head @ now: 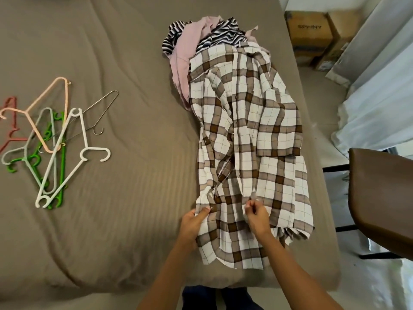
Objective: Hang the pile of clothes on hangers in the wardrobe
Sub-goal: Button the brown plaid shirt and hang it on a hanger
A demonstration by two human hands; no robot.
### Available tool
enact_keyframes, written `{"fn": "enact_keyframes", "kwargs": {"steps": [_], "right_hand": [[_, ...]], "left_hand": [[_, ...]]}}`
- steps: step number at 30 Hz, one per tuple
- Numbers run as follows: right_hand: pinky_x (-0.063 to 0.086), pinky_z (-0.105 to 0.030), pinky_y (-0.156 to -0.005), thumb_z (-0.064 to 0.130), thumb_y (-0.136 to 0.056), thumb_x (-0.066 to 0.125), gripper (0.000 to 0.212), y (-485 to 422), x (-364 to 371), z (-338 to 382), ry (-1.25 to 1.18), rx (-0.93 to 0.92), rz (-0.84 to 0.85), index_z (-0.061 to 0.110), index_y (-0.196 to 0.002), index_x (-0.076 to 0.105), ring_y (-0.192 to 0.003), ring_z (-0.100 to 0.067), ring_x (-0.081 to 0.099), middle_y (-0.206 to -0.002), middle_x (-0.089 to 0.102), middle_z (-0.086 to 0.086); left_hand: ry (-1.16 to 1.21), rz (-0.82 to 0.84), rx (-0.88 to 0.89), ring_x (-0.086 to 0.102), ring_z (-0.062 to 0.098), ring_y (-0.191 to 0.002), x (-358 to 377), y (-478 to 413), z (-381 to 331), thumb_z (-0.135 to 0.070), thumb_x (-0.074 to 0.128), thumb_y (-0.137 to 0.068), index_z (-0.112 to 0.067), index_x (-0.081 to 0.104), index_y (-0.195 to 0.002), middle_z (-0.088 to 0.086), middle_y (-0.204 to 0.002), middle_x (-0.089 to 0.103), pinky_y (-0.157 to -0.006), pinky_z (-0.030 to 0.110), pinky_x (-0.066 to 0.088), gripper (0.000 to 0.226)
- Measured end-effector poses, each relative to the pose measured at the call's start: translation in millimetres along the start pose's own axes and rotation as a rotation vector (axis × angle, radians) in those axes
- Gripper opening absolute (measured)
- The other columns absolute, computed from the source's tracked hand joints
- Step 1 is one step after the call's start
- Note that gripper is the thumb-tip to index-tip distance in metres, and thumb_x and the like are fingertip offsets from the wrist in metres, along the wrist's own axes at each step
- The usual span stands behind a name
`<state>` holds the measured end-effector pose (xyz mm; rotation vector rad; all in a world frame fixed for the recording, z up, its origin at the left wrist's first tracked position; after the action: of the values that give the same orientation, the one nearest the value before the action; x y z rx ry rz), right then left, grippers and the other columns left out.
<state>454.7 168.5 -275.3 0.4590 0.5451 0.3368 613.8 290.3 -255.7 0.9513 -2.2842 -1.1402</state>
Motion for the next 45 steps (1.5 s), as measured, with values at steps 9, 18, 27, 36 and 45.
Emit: {"fn": "enact_keyframes", "kwargs": {"steps": [9, 18, 27, 36, 45], "right_hand": [[0.048, -0.034, -0.076, 0.010, -0.095, 0.051, 0.015, 80, -10, 44, -0.343, 0.044, 0.189, 0.000, -0.089, 0.060, -0.078, -0.022, 0.054, -0.080, 0.060, -0.017], [0.039, -0.019, -0.057, -0.007, -0.081, 0.064, 0.019, 114, -47, 95, -0.344, -0.124, 0.162, 0.006, -0.094, 0.068, -0.060, -0.014, 0.042, -0.066, 0.044, -0.006], [0.041, -0.017, -0.058, -0.004, -0.083, 0.063, 0.021, 147, -57, 99, -0.274, -0.157, 0.137, 0.009, -0.097, 0.070, -0.061, -0.010, 0.045, -0.068, 0.050, -0.005], [0.049, -0.016, -0.069, -0.006, -0.084, 0.061, 0.023, 161, -55, 100, -0.364, -0.126, 0.102, 0.009, -0.099, 0.071, -0.073, -0.012, 0.063, -0.083, 0.070, -0.006], [0.051, -0.018, -0.068, -0.006, -0.082, 0.061, 0.023, 168, -54, 100, -0.371, -0.098, 0.100, 0.014, -0.087, 0.071, -0.070, -0.007, 0.064, -0.071, 0.070, 0.005]], "left_hand": [[-0.095, 0.139, 0.090, 0.070, 0.022, -0.079, 23, 52, -23, -0.019, 0.067, -0.086, -0.006, 0.071, -0.095, 0.011, -0.088, 0.074, -0.070, 0.031, 0.054, 0.017], [-0.140, 0.193, 0.276, 0.067, 0.017, -0.079, 34, 102, -50, -0.015, 0.065, -0.087, -0.010, 0.068, -0.090, 0.006, -0.086, 0.072, -0.072, 0.026, 0.054, 0.007], [-0.253, 0.219, 0.358, 0.063, 0.016, -0.078, 34, 123, -51, -0.014, 0.063, -0.089, -0.013, 0.066, -0.081, 0.005, -0.081, 0.068, -0.072, 0.025, 0.050, 0.009], [-0.399, 0.224, 0.418, 0.065, 0.022, -0.078, 33, 123, -48, -0.019, 0.068, -0.085, -0.017, 0.069, -0.074, 0.010, -0.081, 0.071, -0.078, 0.041, 0.052, 0.011], [-0.316, 0.172, 0.362, 0.065, 0.019, -0.079, 33, 130, -45, -0.016, 0.064, -0.088, -0.009, 0.070, -0.081, 0.010, -0.083, 0.071, -0.072, 0.030, 0.050, 0.012]]}}
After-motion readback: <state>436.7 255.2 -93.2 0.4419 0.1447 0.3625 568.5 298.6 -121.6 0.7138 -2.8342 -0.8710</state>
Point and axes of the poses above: each hand's wrist, its own y-axis away from the middle knuckle, its own x-axis out of the palm, z = x × y, the point moved 3 cm from there along -y, towards the middle knuckle
